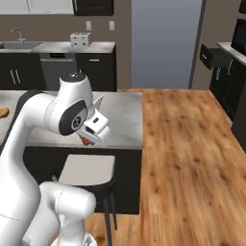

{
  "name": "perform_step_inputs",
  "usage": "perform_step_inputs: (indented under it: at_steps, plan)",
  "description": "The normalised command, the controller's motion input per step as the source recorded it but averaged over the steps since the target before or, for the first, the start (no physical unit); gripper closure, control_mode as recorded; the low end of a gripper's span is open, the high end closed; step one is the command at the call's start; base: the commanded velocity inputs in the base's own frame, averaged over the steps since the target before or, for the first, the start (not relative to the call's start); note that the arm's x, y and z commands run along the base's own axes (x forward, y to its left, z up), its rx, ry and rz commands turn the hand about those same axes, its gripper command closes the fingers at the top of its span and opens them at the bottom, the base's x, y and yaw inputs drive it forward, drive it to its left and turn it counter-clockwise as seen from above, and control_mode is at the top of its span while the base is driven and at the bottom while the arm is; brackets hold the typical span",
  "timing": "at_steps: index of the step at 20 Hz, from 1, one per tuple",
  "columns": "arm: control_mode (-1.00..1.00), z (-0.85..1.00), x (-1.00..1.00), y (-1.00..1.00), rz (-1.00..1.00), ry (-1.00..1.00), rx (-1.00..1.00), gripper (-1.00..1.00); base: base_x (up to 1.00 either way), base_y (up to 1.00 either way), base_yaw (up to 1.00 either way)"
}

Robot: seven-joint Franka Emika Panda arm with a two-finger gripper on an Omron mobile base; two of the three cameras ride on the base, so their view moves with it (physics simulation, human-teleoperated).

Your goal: Pick up the metallic utensils from the counter and place them in the open drawer. Make sure not to pick up any wooden utensils.

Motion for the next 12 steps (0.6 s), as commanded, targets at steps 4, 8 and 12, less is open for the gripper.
perform_step_inputs:
  at_steps: [4, 8, 12]
  plan:
    - [1.00, 0.00, 0.00, 0.00, 0.00, 0.00, 0.00, 1.00, 1.00, -1.00, -0.01]
    - [1.00, 0.00, 0.00, 0.00, 0.00, 0.00, 0.00, 1.00, 1.00, -1.00, 0.02]
    - [1.00, 0.00, 0.00, 0.00, 0.00, 0.00, 0.00, 1.00, 0.46, -1.00, 0.02]
